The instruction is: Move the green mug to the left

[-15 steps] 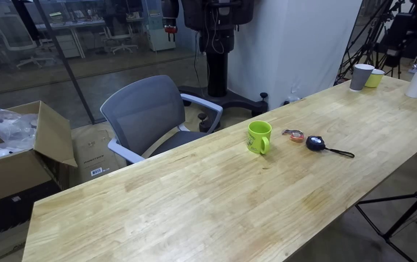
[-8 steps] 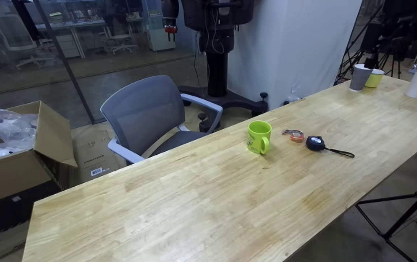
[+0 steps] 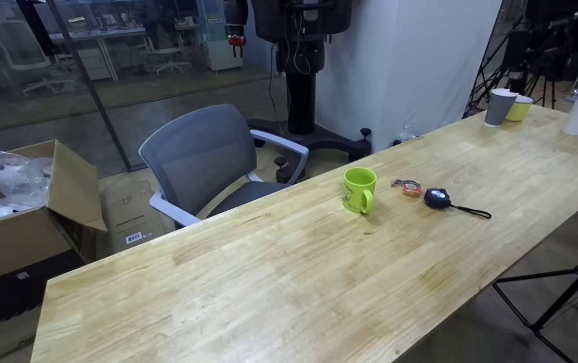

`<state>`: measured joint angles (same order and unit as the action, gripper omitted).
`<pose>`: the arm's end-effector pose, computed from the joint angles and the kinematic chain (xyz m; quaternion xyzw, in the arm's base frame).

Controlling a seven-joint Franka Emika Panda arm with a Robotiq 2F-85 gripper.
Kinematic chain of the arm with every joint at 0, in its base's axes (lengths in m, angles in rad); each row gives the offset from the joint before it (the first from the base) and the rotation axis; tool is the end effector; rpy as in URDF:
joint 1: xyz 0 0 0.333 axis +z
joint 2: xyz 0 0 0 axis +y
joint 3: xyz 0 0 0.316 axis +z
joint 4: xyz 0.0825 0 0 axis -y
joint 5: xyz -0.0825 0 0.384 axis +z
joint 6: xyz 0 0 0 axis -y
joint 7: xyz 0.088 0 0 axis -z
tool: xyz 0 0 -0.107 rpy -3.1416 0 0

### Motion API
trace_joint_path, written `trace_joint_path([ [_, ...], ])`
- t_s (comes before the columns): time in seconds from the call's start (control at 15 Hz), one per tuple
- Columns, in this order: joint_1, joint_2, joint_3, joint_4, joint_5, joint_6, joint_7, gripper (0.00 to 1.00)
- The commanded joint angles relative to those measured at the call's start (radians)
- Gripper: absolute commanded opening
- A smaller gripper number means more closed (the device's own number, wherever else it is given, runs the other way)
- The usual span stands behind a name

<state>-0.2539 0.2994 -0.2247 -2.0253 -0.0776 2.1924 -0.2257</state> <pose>0.5167 -0.2677 0.2947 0.9911 -0.0985 -0.0809 0.0375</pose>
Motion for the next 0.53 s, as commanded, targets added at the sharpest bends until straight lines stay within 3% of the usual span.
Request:
trace_joint_path([
  [0.0,-0.008,0.001,0.008,0.003,-0.004,-0.004,0.002,1.00],
  [0.47,-0.008,0.006,0.008,0.009,-0.004,-0.008,0.001,1.00],
])
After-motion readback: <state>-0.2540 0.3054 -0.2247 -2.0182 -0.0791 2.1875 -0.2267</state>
